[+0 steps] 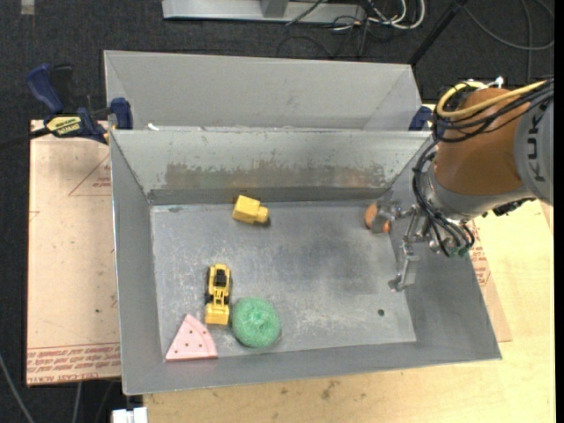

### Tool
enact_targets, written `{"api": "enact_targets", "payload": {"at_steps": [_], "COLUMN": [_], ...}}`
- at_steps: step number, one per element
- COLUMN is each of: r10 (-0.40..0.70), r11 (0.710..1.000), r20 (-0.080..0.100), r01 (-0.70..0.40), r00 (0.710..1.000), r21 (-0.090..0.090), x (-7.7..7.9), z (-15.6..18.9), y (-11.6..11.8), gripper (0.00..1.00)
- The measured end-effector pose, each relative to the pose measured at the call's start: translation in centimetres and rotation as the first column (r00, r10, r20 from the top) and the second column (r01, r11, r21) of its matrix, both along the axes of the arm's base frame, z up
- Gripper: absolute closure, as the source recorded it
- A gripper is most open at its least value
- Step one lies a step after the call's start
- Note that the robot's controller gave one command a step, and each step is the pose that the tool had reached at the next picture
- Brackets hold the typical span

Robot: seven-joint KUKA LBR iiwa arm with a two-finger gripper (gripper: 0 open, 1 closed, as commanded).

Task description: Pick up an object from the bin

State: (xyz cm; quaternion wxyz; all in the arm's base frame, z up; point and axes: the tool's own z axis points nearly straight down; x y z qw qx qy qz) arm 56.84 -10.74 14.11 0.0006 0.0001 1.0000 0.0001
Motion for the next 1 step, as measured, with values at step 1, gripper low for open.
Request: {"api": "enact_targets", "payload": {"at_steps": [1], "r10": [0.032], "r11": [0.999], "r20": [-0.001], "r01": [-0.032], "r00": [0.999], "r21": [-0.001], "x": [1.86], "z": [1.74], "y": [1.31], "gripper": [0.00]}}
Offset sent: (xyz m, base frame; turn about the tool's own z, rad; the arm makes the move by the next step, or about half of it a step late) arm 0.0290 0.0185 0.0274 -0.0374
